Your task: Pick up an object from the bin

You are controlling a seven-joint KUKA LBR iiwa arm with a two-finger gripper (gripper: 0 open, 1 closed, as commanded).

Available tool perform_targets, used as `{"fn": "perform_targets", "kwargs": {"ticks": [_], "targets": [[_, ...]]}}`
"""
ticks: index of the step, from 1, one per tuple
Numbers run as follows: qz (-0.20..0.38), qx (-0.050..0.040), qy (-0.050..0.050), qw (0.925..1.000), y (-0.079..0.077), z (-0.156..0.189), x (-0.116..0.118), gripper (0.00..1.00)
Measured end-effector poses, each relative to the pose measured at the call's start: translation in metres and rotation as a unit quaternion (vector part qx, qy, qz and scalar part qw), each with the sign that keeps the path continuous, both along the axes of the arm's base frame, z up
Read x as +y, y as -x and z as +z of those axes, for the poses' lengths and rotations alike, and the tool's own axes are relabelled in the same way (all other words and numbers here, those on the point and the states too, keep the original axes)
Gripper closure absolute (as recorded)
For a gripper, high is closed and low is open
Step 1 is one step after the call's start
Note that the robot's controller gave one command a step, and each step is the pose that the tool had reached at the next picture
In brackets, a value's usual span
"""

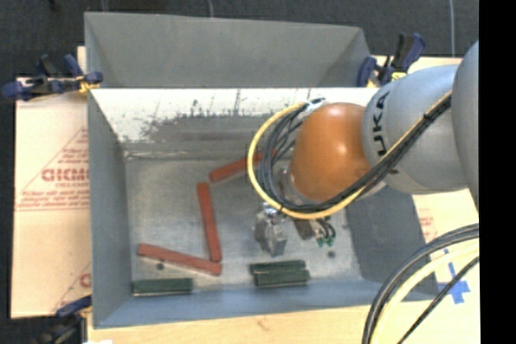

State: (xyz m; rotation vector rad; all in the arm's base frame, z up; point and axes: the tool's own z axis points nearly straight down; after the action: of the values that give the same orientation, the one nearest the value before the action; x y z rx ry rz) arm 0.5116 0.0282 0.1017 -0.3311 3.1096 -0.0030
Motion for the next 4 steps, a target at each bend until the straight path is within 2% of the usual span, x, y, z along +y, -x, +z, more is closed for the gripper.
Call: {"fn": "perform_targets", "kwargs": {"ticks": [1, 2, 3, 4], "targets": [[0.007, 0.0041, 0.001, 1.0000, 0.037, 0.074, -0.043, 0.00], [0.007, 0.0062, 0.000, 1.0000, 0.038, 0.072, -0.042, 0.00], [0.028, 0.0014, 0.000, 0.9996, 0.034, 0.029, -0.041, 0.00], [0.014, 0.0046, 0.000, 0.9999, 0.038, -0.029, -0.054, 1.00]]}}
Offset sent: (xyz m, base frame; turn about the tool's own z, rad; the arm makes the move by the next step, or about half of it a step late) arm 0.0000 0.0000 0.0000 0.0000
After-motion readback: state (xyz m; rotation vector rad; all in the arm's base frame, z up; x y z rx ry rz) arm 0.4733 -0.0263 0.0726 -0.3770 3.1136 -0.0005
